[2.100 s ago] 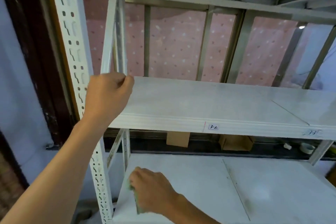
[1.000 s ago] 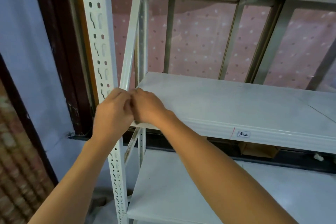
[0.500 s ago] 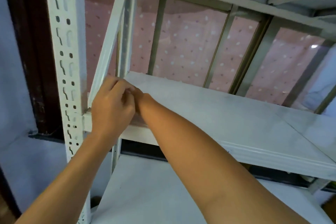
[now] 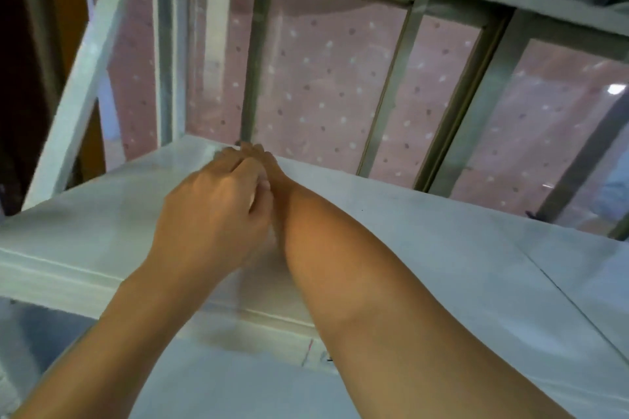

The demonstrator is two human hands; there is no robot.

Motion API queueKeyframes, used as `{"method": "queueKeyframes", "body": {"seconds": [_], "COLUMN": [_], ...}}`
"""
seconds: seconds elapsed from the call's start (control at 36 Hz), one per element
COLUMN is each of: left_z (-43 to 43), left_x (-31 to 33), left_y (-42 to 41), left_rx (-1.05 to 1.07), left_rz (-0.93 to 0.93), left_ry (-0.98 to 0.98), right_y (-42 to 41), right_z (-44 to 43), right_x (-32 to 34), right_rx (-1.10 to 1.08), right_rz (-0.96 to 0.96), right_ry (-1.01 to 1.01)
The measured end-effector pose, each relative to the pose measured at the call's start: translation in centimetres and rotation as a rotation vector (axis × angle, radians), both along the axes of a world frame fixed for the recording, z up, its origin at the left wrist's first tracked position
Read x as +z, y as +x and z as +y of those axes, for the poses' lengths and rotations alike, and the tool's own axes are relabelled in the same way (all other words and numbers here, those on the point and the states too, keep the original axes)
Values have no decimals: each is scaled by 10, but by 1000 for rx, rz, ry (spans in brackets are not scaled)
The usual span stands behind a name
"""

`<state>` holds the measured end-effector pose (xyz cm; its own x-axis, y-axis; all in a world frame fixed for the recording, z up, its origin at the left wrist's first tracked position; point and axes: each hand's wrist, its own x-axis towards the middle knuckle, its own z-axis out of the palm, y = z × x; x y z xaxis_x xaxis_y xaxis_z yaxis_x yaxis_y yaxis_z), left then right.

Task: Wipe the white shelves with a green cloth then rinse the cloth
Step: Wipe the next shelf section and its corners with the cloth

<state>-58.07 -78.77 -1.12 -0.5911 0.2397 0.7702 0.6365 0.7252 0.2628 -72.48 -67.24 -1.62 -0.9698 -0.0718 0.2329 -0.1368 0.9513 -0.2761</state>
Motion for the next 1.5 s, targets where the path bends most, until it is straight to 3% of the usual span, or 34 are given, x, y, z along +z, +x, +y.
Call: {"method": "queueKeyframes", "body": {"seconds": [0.11, 0.33, 0.5, 0.69, 0.92, 1.22, 1.5], "left_z": [32, 74, 88, 87, 64, 32, 30], "left_x": [3, 4, 5, 6, 5, -36, -42], "left_y": [8, 20, 30, 46, 60, 51, 50], "left_rx": [-18, -28, -57, -107, -171, -130, -172], "left_rz": [-61, -141, -211, -237, -241, -47, 13], "left_ry": [-48, -116, -158, -186, -114, -179, -202], "right_y": [-2, 21, 62, 120, 190, 286, 395], "right_z": [61, 178, 239, 267, 274, 268, 235], "right_x": [6, 3, 6, 17, 19, 12, 11], "right_rx": [-169, -357, -578, -841, -1031, -1105, -903], "right_rz": [-96, -120, -176, -390, -357, -224, -227], "right_ry": [246, 253, 373, 480, 394, 347, 380]}}
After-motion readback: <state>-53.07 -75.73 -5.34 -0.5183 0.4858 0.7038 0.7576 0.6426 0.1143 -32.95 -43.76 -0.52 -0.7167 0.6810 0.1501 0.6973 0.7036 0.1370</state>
